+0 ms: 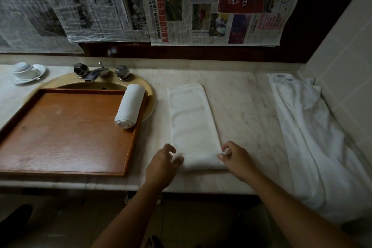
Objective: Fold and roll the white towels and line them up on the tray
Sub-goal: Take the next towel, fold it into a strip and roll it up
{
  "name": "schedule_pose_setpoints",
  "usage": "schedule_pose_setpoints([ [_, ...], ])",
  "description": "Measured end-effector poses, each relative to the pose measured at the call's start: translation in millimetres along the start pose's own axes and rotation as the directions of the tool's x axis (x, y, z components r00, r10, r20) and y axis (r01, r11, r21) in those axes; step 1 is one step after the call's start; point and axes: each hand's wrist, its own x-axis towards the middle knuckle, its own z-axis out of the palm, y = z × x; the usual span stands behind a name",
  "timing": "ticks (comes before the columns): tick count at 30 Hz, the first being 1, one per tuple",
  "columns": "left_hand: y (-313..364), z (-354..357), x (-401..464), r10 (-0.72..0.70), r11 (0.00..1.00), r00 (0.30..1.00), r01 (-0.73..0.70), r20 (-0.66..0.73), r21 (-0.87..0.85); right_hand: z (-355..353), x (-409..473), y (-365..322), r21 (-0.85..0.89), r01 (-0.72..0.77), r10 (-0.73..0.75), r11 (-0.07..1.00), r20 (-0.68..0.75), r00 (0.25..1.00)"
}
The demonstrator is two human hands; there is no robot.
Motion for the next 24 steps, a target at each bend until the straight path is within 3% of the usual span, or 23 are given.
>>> schedule_pose_setpoints([
  [2,0.2,4.3,-4.3,0.201,0.968,0.968,-0.173,-0.147,0.182,3.9,-2.4,0.5,-0.224,0.113,-0.140,0.968,-0.109,0.984],
  [5,-3.4,12.8,-12.0,0.406,0.879,0.895,-0.329,-0.183,0.345,12.3,-12.9,7.9,-0.515,0.331,-0.461,0.791,-0.145,0.875],
  [8,-9.7,14.1,-20.1,0.485,0.838,0.865,-0.418,-0.129,0.351,15.3,-27.7,21.8,-0.532,0.420,-0.559,0.735,-0.127,0.819],
  [12,-17.5,13.1,-35.2,0.438,0.885,0.896,-0.417,-0.068,0.206,14.6,-39.3,32.0,-0.346,0.365,-0.403,0.865,-0.045,0.914],
  [16,-13.6,10.5,-39.4,0.133,0.990,0.991,-0.132,0.027,-0.047,7.8,-40.2,26.2,-0.065,0.138,-0.138,0.988,-0.005,0.990],
  [19,-13.1,10.2,-33.9,0.072,0.986,0.994,-0.059,0.087,-0.153,-0.6,-30.1,20.6,0.103,0.047,-0.056,0.994,0.083,0.995],
  [24,-9.9,10.1,-18.4,0.009,0.997,0.999,-0.006,0.042,-0.078,-7.1,-12.3,1.7,0.049,-0.037,0.033,0.998,0.085,0.996],
])
